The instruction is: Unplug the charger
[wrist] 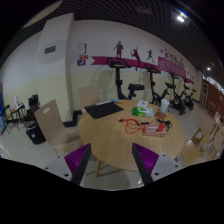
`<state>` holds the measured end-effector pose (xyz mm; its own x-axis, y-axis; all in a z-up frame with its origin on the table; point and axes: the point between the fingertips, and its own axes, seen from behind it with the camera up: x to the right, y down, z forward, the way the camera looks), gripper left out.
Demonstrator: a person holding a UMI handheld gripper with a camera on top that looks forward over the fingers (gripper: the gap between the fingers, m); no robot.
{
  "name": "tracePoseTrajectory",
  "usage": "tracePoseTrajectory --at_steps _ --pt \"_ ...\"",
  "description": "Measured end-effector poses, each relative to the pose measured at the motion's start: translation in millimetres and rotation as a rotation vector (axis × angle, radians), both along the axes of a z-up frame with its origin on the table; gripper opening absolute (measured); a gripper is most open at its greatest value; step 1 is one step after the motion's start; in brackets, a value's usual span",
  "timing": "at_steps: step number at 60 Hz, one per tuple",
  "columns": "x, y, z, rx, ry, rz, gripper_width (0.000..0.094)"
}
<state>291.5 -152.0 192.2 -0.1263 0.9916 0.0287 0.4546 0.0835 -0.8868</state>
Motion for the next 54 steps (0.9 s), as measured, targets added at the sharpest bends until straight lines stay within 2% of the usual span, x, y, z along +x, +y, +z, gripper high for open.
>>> tracePoseTrajectory --at_steps 10,14,30,39,54 --pt "-7.2 48.5 -4.5 0.009 0.007 -0.049 0.086" --pt "-7.0 56.6 -8.0 0.021 0.01 -0.084 0.0859" --pt "-4.9 167.6 -29.0 0.039 -0.017 -0.221 0.0855" --pt "-15.9 209.5 -41.7 0.059 -0.014 -0.26 0.0859" --pt "-59.6 254.0 -53.8 0.021 0.02 -0.279 0.0858"
